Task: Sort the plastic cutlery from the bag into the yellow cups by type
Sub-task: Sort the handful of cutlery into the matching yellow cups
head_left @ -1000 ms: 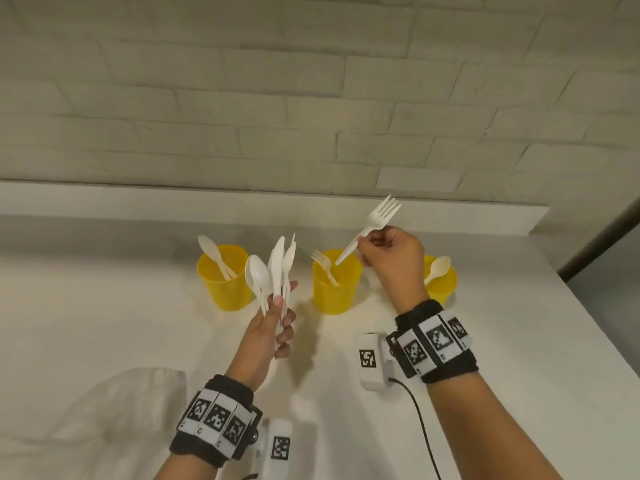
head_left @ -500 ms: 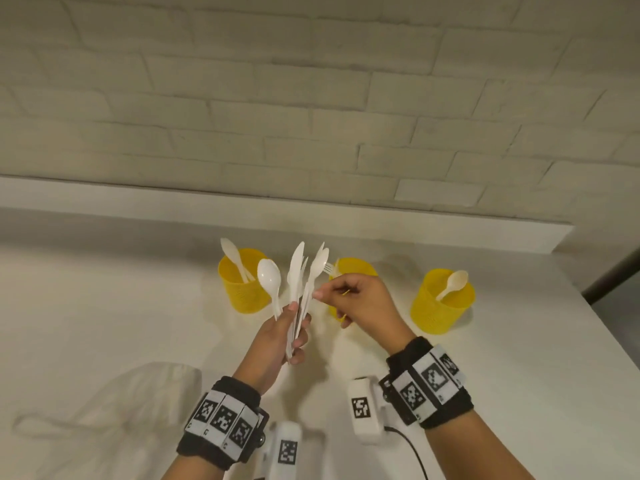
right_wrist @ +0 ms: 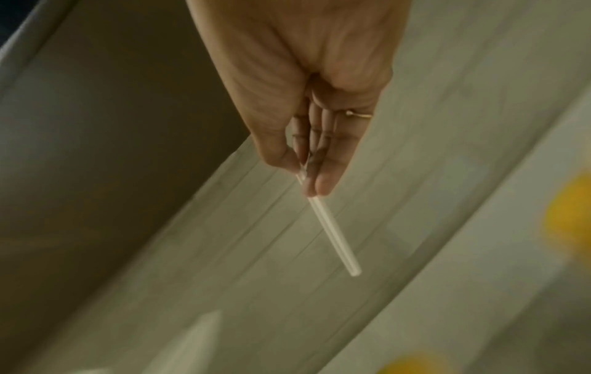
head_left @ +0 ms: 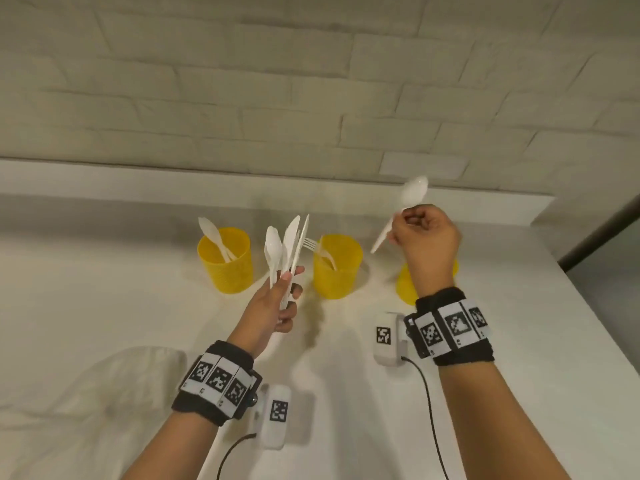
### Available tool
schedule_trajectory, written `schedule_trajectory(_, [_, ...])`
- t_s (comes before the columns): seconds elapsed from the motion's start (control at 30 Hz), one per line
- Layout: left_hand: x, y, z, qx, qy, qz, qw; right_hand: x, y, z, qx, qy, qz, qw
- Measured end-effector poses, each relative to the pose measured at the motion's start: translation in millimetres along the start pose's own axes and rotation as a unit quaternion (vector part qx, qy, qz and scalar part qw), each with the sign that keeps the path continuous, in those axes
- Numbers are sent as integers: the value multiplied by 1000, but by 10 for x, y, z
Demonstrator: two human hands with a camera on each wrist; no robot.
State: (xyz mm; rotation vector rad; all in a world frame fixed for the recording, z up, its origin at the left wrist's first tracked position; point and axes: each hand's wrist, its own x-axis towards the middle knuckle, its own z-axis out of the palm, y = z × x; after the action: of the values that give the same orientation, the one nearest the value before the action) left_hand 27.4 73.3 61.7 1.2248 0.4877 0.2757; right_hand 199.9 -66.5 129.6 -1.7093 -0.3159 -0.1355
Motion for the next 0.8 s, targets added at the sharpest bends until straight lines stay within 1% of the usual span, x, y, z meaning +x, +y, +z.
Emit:
schedule_trajectory(0.07, [70, -1, 114, -11, -19, -10, 1000, 234, 171, -276, -82, 58, -21, 995])
schedule_trajectory(0.1, [102, 0, 185, -11, -28, -13, 999, 337, 296, -384, -125, 72, -19, 989])
schedule_trajectory(0.13, [129, 0, 259, -14, -40, -16, 999, 407, 410, -469, -160, 68, -4, 985])
schedule_trajectory(0.17, [158, -2, 331, -19, -52, -21, 998, 461, 536, -529, -183, 50, 20, 982])
schedule_trajectory(0.23, [201, -5, 454, -34, -72, -35, 996, 496, 741, -593, -212, 1, 84, 974])
schedule_trajectory(0.27, [220, -7, 507, -39, -79, -41, 995, 478, 793, -618, -216, -5, 100, 971])
schedule_trajectory(0.3, [240, -10, 552, -41, -82, -45, 995, 457, 818, -638, -212, 5, 97, 972])
schedule_trajectory(0.33, [259, -13, 590, -42, -85, -48, 994, 414, 768, -651, -205, 24, 80, 975])
schedule_trajectory(0.4, [283, -30, 646, -38, -90, -52, 994, 252, 579, -609, -165, 53, 29, 984])
schedule_trajectory(0.43, [292, -45, 661, -32, -91, -51, 994, 157, 466, -545, -135, 34, 12, 990])
schedule_trajectory(0.47, [301, -60, 674, -23, -90, -49, 994, 43, 342, -457, -113, -14, 6, 993])
schedule_trajectory(0.5, [306, -75, 684, -14, -89, -44, 995, -74, 257, -360, -100, -78, 9, 992])
schedule_trajectory(0.53, [305, -84, 694, -5, -87, -38, 995, -181, 202, -267, -85, -138, 28, 986])
schedule_trajectory(0.57, [298, -83, 697, 3, -83, -32, 996, -267, 163, -184, -60, -182, 58, 980])
schedule_trajectory(0.6, [285, -77, 694, 10, -78, -27, 997, -336, 138, -116, -38, -205, 84, 974])
schedule_trajectory(0.67, [252, -54, 664, 27, -62, -19, 998, -409, 129, -16, -7, -216, 108, 970])
schedule_trajectory(0.8, [195, -43, 535, 93, -25, 1, 995, -445, 137, 131, 4, -224, 125, 967])
